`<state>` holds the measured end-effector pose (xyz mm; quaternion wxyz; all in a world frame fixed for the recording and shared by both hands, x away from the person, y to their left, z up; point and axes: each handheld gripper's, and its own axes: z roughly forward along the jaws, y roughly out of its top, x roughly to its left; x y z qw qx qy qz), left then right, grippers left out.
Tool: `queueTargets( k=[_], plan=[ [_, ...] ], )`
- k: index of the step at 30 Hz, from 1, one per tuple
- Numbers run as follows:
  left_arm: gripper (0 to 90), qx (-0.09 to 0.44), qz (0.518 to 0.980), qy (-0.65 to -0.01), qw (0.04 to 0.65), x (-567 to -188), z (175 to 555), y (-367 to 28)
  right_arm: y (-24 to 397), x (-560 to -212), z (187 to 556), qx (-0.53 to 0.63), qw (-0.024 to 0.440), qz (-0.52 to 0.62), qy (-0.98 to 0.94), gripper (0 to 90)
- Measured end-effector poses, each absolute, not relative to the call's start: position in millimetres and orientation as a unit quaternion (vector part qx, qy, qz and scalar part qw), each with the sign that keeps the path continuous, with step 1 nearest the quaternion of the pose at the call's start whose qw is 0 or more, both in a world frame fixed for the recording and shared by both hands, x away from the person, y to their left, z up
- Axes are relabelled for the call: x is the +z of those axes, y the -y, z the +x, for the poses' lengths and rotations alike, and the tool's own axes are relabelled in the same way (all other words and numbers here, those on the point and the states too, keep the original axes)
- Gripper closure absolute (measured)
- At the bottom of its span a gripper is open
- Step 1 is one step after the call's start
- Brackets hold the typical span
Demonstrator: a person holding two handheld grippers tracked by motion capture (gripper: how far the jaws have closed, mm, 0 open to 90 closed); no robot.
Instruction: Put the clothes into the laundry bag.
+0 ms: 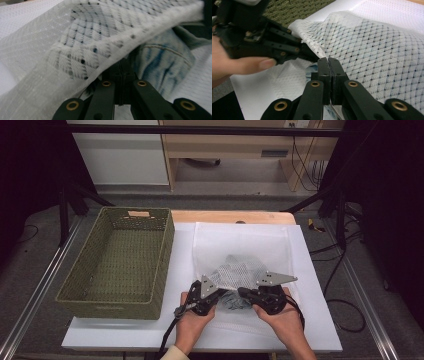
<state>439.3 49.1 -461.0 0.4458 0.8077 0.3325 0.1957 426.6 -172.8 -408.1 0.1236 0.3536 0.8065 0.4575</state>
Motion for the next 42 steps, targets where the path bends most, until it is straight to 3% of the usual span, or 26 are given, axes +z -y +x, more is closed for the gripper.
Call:
queueTargets(
  k=[25,42],
  plan=[
    [90.0,0.172,0.828,-0.286,0.451,-461,397,-33,176,-388,429,0.450,0.139,0.347,-0.811,89.3],
    [90.0,0.166,0.845,-0.284,0.422,-481,410,-9,176,-391,429,0.454,0.136,0.346,-0.810,89.3]
  ],
)
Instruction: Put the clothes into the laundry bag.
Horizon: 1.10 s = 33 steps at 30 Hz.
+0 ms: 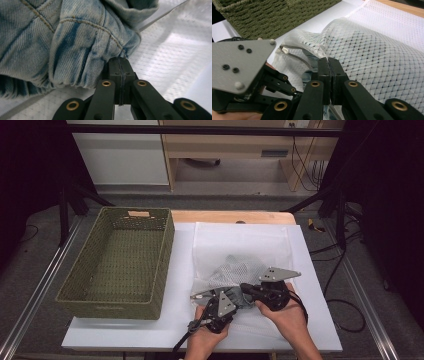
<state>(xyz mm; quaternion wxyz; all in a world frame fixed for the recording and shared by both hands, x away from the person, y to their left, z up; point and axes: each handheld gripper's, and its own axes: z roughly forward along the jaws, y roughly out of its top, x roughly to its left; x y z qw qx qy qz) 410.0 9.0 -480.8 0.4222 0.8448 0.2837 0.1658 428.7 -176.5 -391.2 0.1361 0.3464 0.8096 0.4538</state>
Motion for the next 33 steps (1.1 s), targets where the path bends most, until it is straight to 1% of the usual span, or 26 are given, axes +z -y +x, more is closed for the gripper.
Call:
queueTargets(
  k=[16,33],
  plan=[
    [90.0,0.180,0.828,-0.315,0.428,-480,431,-11,176,-405,422,0.447,0.132,0.351,-0.813,89.3],
    [90.0,0.187,0.822,-0.326,0.428,-478,438,-11,176,-415,421,0.438,0.130,0.352,-0.817,89.3]
  ],
)
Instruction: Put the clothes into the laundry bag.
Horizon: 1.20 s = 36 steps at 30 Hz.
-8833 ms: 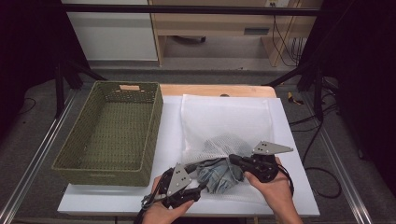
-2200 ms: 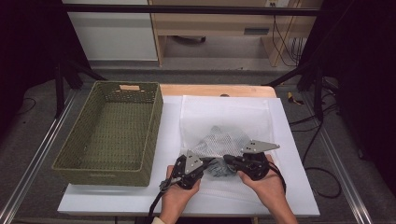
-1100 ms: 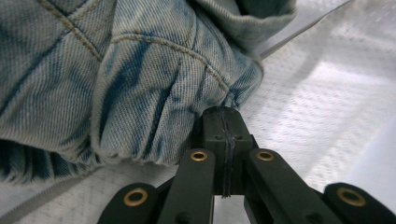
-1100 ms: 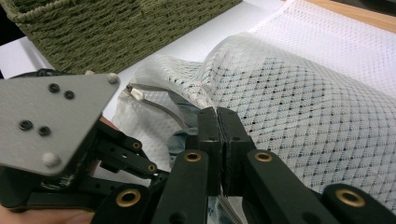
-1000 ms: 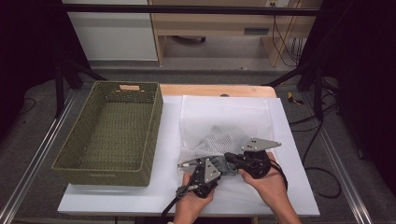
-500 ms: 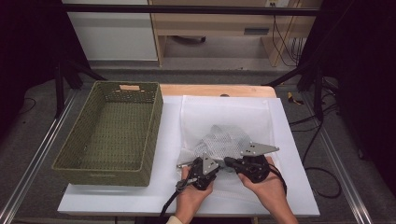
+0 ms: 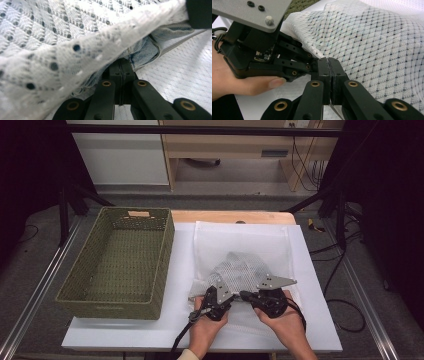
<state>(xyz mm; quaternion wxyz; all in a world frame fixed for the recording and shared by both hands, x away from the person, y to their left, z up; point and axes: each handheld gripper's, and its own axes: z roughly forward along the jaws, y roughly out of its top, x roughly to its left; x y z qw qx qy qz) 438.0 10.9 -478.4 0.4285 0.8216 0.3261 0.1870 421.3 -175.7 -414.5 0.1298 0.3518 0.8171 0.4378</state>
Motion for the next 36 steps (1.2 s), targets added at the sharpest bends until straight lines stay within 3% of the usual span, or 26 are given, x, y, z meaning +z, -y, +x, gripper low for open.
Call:
queueTargets(
  k=[36],
  plan=[
    [90.0,0.192,0.814,-0.347,0.425,-474,457,-10,176,-416,419,0.437,0.131,0.351,-0.818,89.3]
  ],
)
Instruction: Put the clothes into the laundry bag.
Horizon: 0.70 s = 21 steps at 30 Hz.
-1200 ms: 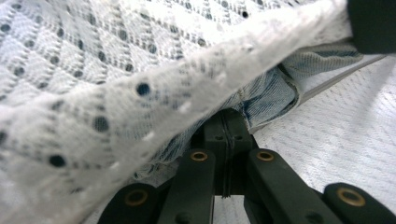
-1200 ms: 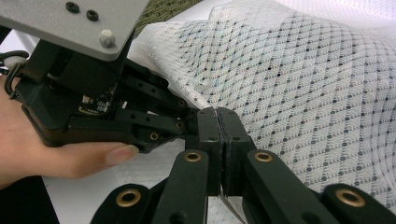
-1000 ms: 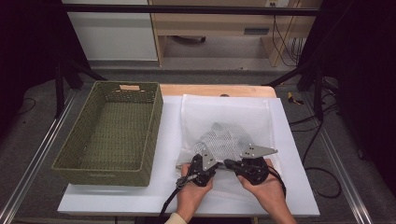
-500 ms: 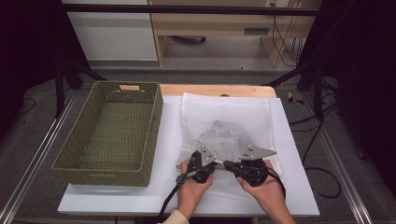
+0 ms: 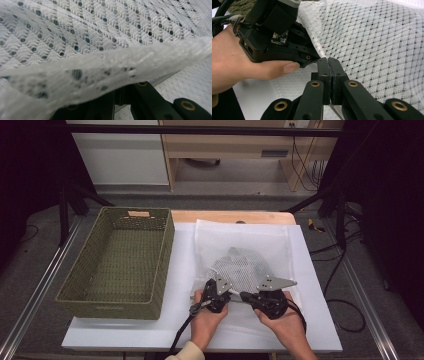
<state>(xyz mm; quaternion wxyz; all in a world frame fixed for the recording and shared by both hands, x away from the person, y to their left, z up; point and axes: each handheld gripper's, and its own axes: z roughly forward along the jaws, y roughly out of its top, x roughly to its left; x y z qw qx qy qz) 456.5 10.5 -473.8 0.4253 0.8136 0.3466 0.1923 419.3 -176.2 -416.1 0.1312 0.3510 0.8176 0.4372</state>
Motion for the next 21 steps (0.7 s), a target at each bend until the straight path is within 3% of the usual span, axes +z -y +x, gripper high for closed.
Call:
queueTargets(
  k=[21],
  plan=[
    [90.0,0.198,0.809,-0.353,0.425,-473.4,466.6,-5.7,178.6,-416.7,419.7,0.437,0.132,0.353,-0.817,89.4]
  ],
)
